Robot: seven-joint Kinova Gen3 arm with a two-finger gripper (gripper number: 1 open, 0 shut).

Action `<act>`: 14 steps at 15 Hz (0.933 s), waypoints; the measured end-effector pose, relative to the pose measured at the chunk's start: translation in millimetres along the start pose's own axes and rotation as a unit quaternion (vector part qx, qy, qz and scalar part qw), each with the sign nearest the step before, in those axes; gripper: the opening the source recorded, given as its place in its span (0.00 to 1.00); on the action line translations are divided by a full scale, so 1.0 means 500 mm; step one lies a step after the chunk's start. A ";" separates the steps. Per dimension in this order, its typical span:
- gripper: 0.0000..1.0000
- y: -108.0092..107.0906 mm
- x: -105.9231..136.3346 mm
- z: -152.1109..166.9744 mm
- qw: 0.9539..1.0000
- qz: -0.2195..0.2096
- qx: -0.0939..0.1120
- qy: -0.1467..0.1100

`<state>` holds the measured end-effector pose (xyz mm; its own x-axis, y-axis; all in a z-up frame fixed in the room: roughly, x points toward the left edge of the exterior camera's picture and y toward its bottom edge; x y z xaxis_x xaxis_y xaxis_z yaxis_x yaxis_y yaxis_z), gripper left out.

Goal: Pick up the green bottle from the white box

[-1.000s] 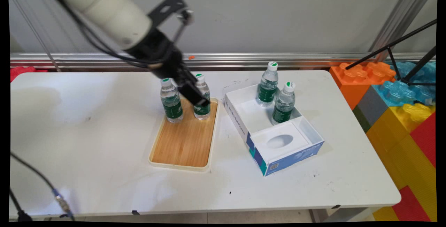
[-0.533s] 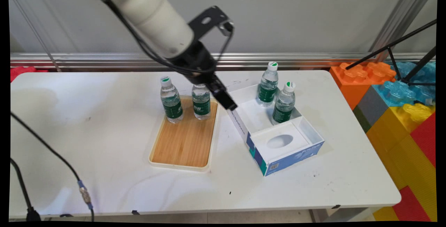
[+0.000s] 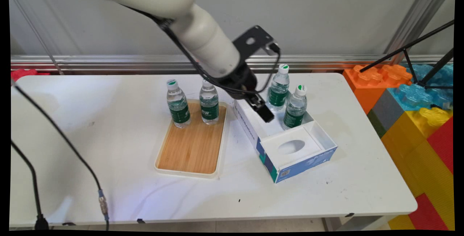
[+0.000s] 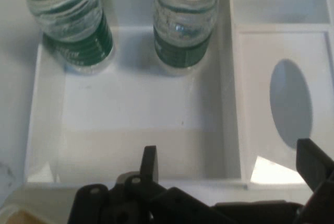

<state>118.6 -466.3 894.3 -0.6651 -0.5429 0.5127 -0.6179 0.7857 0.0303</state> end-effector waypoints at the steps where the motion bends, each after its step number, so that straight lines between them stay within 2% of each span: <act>1: 1.00 0.002 0.009 0.022 1.000 0.000 0.003 0.003; 14: 1.00 0.002 0.082 0.193 0.999 -0.001 0.023 0.039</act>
<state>50.2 -516.6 832.5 -0.6300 -0.5186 0.5781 -0.6395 0.7688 -0.0071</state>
